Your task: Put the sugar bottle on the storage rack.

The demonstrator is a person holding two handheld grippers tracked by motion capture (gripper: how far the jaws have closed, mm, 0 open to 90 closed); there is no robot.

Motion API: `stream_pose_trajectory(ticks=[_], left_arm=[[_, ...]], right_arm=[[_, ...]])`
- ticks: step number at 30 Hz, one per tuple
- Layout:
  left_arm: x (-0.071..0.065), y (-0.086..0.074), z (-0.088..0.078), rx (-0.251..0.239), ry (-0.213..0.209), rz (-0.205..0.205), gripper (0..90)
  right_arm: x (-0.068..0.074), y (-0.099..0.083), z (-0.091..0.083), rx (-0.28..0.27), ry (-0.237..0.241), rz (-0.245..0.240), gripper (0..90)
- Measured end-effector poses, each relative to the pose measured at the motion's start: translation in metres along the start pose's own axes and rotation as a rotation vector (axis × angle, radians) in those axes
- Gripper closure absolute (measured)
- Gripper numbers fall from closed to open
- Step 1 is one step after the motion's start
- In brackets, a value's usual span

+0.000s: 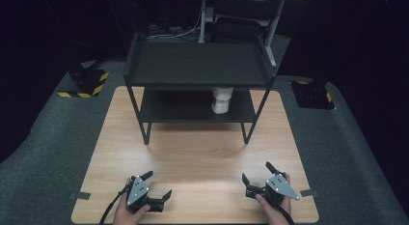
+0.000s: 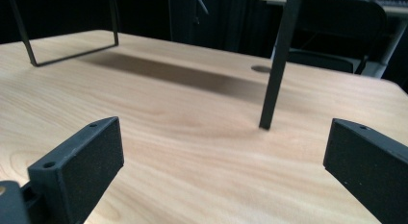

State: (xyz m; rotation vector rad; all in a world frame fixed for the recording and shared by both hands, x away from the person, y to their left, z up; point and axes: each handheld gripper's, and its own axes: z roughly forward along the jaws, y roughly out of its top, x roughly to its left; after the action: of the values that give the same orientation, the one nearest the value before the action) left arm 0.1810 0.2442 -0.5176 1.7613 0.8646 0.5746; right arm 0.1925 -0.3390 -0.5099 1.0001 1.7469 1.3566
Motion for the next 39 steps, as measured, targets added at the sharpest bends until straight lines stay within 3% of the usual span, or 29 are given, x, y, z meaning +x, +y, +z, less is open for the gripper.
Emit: stream_pose_trajectory(ticks=[17, 28, 39], left_arm=[[0.001, 0.000, 0.000, 0.001, -0.003, -0.003, 0.4], [0.001, 0.001, 0.001, 0.004, -0.005, 0.001, 0.4], [-0.001, -0.002, -0.001, -0.009, -0.003, 0.007, 0.4]], right_arm=[[0.000, -0.011, 0.001, 0.081, -0.011, -0.030, 0.0], [-0.006, -0.010, 0.001, 0.096, -0.003, 0.036, 0.0], [-0.008, -0.011, 0.002, 0.094, 0.010, 0.041, 0.0]])
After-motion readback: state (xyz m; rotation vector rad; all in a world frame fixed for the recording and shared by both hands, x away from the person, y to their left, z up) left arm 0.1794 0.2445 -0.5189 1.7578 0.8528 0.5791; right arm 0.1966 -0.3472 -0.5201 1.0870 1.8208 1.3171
